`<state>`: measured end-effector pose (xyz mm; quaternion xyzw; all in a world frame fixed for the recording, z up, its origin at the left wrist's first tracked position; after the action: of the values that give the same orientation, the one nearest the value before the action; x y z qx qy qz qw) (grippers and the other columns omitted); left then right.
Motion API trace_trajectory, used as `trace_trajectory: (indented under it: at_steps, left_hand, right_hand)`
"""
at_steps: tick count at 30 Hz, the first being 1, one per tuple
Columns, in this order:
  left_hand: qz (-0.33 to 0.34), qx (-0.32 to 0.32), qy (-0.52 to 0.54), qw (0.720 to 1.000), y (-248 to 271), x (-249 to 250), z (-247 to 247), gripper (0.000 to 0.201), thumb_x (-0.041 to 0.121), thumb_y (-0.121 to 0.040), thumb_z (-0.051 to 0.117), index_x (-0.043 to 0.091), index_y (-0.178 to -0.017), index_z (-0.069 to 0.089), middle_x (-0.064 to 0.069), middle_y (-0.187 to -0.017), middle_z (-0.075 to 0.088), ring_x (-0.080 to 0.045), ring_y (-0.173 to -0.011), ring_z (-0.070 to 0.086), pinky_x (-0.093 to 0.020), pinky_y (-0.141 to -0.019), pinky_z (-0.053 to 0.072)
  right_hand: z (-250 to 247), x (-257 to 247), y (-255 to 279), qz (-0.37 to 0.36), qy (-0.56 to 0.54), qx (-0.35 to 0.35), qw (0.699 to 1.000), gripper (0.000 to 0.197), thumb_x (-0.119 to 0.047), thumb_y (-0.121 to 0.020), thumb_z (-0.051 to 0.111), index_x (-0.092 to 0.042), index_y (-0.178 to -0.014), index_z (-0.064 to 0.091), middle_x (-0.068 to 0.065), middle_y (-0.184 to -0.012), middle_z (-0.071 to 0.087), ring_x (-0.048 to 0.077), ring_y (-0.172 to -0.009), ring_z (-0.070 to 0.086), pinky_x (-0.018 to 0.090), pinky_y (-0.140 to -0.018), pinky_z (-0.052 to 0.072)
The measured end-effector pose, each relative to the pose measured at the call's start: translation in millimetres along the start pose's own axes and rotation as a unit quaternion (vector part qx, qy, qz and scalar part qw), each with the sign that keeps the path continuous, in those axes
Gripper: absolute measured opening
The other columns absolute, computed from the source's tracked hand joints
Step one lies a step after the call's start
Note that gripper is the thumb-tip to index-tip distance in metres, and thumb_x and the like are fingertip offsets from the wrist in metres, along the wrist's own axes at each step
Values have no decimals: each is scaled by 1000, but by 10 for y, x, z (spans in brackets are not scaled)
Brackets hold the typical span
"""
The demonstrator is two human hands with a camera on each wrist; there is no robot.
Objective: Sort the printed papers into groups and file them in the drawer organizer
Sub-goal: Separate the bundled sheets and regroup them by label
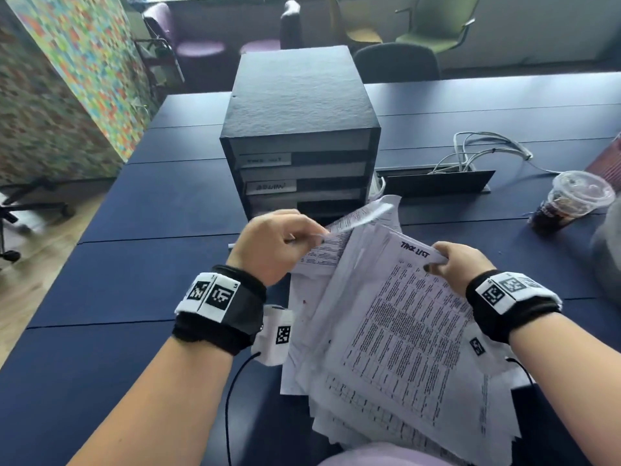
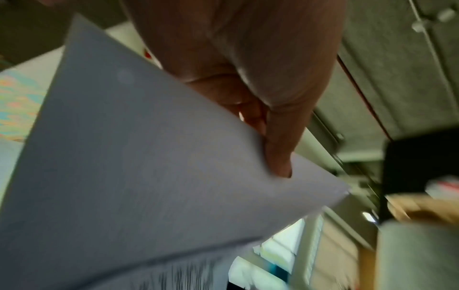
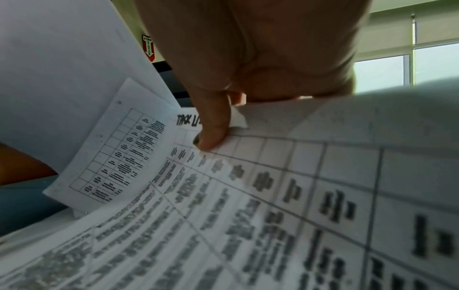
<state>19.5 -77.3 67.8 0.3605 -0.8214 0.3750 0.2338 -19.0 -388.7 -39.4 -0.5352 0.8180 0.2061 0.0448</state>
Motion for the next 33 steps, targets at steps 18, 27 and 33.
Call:
trace_trajectory:
  at_steps: [18,27,33]
  left_hand:
    - [-277,-523,-26,806,1193,-326,1274,20,28,-73,79,26,-92,76,26,-61,61,10,-60,54,-5,-65,42]
    - [-431,-122,-120,886,1158,-751,1010,20,36,-72,76,25,-83,63,1,-96,58,-20,-93,58,-32,-83,49]
    - [-544,9,20,839,1218,-935,976,45,42,-76,75,17,-109,60,1,-103,61,-20,-95,58,-28,-79,44]
  right_hand:
    - [-78,527,157,17,34,-29,999,11,-27,-86,61,-22,-96,59,8,-95,66,29,-90,60,37,-85,47]
    - [-213,524,65,-36,32,-48,998,12,-21,-87,60,-20,-98,57,2,-84,61,23,-79,57,27,-70,39]
    - [-180,596,32,-15,12,-52,998,42,-29,-87,61,-24,-128,53,3,-106,65,25,-93,61,30,-81,46]
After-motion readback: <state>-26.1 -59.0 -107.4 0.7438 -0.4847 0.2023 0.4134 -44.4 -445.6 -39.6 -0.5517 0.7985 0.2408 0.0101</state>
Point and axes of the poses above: each hand's wrist, its own y-axis away from the middle knuckle, its own z-axis out of the palm, x = y × z, the point moved 4 cm from there along -y, towards the middle knuckle
